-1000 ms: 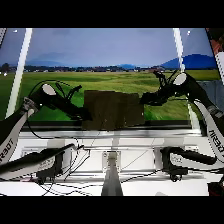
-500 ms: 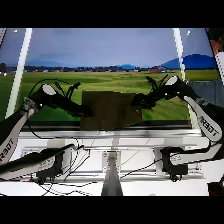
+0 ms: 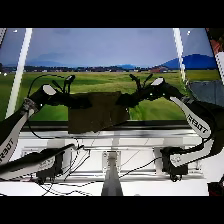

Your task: Fold the clothes and pants, and hang the long-sleeved shirts on hangers.

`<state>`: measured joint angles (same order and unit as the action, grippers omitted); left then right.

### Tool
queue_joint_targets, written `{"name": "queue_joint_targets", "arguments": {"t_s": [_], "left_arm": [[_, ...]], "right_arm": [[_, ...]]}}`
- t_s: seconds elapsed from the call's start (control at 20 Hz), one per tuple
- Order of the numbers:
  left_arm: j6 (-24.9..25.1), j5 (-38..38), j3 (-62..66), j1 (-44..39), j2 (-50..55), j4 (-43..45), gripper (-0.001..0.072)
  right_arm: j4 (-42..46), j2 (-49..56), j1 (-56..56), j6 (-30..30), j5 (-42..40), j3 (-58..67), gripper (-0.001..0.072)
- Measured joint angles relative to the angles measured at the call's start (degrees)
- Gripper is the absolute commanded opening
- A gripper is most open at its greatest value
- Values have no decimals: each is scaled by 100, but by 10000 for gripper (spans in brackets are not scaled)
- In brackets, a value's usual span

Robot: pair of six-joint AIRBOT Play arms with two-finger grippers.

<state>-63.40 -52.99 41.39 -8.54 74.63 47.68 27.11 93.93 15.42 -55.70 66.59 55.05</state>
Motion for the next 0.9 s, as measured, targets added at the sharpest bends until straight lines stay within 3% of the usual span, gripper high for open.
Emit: {"name": "queue_joint_targets", "arguments": {"t_s": [0.1,0.15,0.2,0.25,0.3,0.5,0.9], "left_arm": [[2,120,0,0,0,4,618],[2,162,0,0,0,7,618],[22,199,0,0,0,7,618],[46,221,0,2,0,7,618],[96,232,13,22,-2,11,618],[262,269,424,269,-155,26,618],[337,271,1386,907,-1331,28,618]], "right_arm": [[-83,7,262,48,0,39,615],[-92,7,393,68,-66,52,576],[-116,13,533,81,-164,66,366],[-127,13,643,90,-304,74,72],[-127,13,726,94,-455,98,43],[219,-72,645,39,-866,409,43],[2358,-1475,-1515,-1637,-1202,1043,43]]}}
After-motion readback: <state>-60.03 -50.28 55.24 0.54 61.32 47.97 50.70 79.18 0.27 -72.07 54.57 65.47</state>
